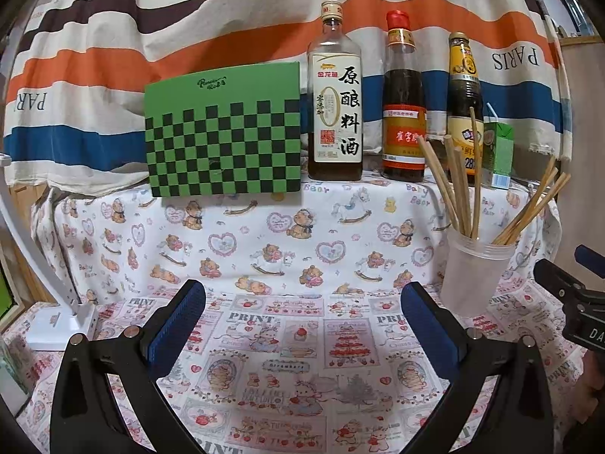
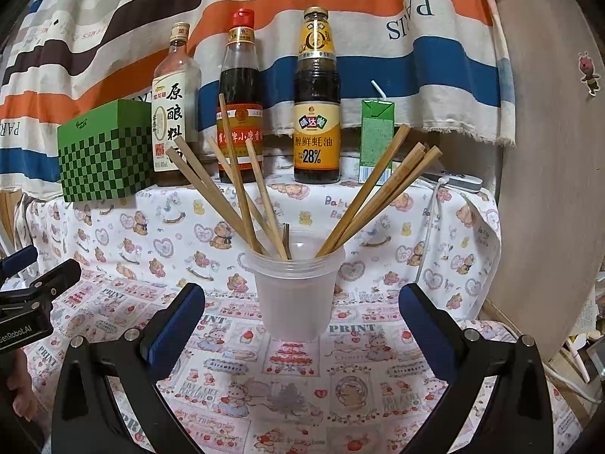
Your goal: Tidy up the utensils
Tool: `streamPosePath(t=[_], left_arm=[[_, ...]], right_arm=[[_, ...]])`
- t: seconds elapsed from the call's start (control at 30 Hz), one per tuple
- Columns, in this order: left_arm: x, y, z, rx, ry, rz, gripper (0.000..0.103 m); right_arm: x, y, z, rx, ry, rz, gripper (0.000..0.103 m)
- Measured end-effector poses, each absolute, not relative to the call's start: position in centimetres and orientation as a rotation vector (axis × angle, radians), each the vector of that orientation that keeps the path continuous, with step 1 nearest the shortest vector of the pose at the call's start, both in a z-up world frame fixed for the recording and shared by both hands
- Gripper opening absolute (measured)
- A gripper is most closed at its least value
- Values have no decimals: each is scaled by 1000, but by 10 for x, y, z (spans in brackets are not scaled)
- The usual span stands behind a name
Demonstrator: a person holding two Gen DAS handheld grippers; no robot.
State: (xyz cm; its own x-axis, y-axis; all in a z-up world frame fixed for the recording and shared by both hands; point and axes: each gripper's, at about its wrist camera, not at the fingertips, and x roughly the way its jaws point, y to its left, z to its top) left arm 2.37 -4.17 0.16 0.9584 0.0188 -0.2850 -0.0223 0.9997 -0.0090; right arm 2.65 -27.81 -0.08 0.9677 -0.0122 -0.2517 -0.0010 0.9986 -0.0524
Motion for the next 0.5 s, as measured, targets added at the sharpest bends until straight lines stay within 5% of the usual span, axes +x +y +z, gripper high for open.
streamPosePath(t=[0.5], left_arm=[[23,-42,1,-11,292,13,103]], right_arm=[[26,-277,-1,-52,261,-5,103]])
